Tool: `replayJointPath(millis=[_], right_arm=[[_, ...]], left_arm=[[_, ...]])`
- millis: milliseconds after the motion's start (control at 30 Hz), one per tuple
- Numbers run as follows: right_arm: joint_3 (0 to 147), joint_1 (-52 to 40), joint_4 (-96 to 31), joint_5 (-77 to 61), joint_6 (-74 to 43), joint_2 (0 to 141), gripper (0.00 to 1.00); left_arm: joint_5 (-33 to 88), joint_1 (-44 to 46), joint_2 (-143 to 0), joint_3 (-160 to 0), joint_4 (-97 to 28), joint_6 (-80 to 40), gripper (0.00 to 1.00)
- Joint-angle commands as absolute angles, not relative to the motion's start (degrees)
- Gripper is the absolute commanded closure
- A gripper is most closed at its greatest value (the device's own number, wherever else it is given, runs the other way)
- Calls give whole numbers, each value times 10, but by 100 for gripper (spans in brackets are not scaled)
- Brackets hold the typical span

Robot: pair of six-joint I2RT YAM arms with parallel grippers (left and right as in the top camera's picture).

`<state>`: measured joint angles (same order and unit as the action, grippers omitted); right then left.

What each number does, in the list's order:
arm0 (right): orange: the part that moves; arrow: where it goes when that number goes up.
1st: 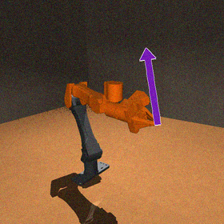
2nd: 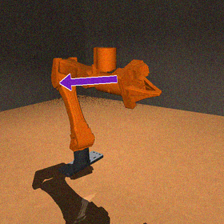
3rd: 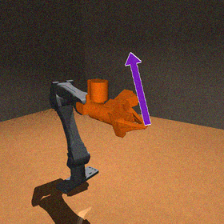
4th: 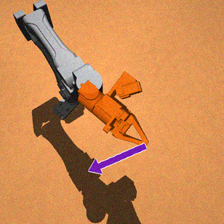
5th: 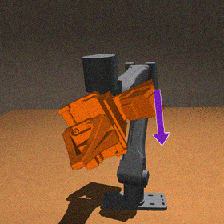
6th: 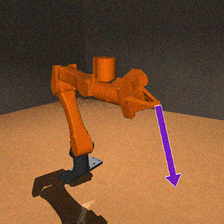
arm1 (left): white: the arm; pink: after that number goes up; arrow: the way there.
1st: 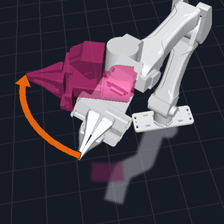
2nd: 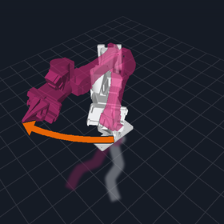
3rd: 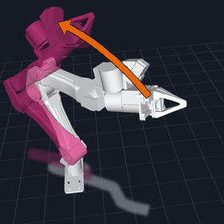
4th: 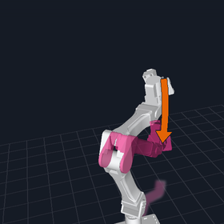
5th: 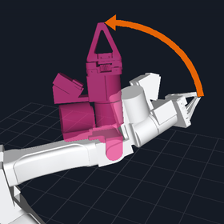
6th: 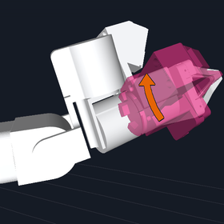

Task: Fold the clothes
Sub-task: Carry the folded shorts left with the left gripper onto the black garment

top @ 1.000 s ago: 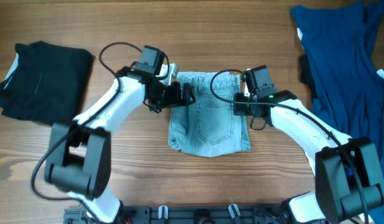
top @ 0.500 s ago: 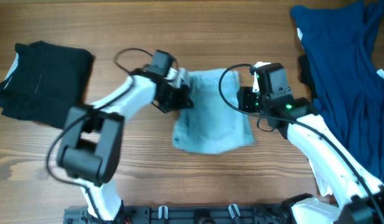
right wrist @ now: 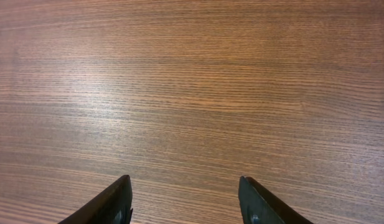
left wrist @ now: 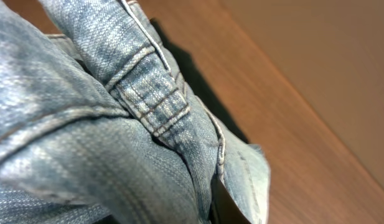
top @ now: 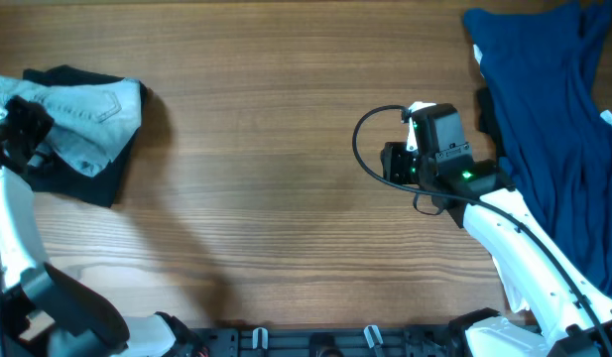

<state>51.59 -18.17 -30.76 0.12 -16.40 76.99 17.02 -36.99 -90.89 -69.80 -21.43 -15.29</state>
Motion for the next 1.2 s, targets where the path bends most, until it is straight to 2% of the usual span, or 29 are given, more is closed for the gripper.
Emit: replayJointPath(millis=[0,100,200,233,367,433,500,700,833,867,900,933,1000,1067,1100,1133,1167], right_arm=[[527,-179,-309,6,-167,763,44],[527,-179,-309,6,-167,763,44],[527,-179,-314,4,-167,763,44],[527,-179,-321,4,-167,763,44],[527,-179,-327,4,-166,763,44],[527,-179,-325,4,-165,763,43],[527,-179,-327,4,-165,763,43],[527,-179,-327,4,-158,763,43],[527,-179,-330,4,-150,763,41],[527,-179,-330,4,-150,763,41],[527,-179,-330,4,-150,763,40],[527,-179,-330,4,-150,763,40],[527,-179,-331,4,-150,763,40],[527,-179,-331,4,-150,763,39],[527,-179,-332,4,-150,763,39],[527,-179,-332,4,-150,763,39],[527,-179,-331,4,-150,763,39]], left_arm=[[203,-387,-920,-705,-189,-141,87],[302,-385,-920,-705,-90,-168,96],[351,-382,-919,-710,75,-171,96],[352,-382,-919,-714,84,-168,96],[349,-377,-950,-713,-86,-60,95],[345,-378,-1006,-713,-200,-45,89],[345,-381,-1039,-713,-291,-45,89],[334,-393,-1033,-713,-344,-46,81],[325,-444,-972,-713,-343,-54,73],[310,-455,-960,-713,-340,-57,62],[292,-466,-950,-713,-337,-72,26],[277,-475,-942,-713,-332,-86,12],[251,-483,-935,-713,-323,-102,5],[313,-478,-929,-713,-317,-105,7],[381,-473,-923,-713,-300,-105,15],[424,-467,-920,-713,-288,-105,28],[435,-459,-918,-713,-282,-108,64]])
